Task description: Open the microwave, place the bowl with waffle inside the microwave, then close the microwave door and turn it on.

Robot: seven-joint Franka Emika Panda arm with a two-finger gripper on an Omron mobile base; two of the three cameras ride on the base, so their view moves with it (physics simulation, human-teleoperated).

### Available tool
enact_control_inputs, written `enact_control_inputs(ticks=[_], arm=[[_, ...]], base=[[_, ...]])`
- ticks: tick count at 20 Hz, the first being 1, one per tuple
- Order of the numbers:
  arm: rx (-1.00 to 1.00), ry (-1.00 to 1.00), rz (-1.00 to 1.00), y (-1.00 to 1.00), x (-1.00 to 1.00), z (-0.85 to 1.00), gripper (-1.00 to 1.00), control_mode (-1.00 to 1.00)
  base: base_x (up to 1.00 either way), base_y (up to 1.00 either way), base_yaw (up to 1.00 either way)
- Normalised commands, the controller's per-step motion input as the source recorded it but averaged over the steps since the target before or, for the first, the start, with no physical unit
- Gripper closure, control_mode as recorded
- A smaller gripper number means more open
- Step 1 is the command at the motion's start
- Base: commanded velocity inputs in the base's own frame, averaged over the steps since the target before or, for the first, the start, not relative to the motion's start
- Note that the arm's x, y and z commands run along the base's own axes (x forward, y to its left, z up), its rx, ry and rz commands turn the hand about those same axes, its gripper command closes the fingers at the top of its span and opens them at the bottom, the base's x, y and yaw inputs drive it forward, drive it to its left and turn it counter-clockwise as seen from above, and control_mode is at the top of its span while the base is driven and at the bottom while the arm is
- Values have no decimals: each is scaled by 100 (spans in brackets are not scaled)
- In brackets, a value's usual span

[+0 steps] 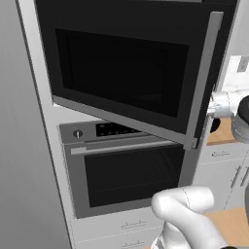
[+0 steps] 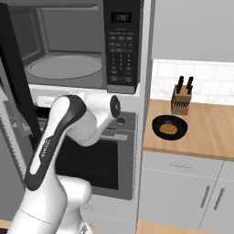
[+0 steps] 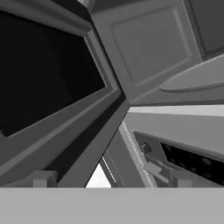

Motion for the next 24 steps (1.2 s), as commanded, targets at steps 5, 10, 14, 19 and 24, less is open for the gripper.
enact_control_inputs(ticks=[5,10,14,19,24], arm=[[-2,-10,33,54,-59,0,-100,-100],[-5,-26,24,54,-100,8,-100,-100],[-2,-26,21,47,-96,7,-100,-100],[0,-22,14,44,-63,3,-100,-100],[0,-15,6,42,-33,9,-100,-100]], base=[[0,0,0],[0,0,0],[0,0,0],[0,0,0],[0,0,0]])
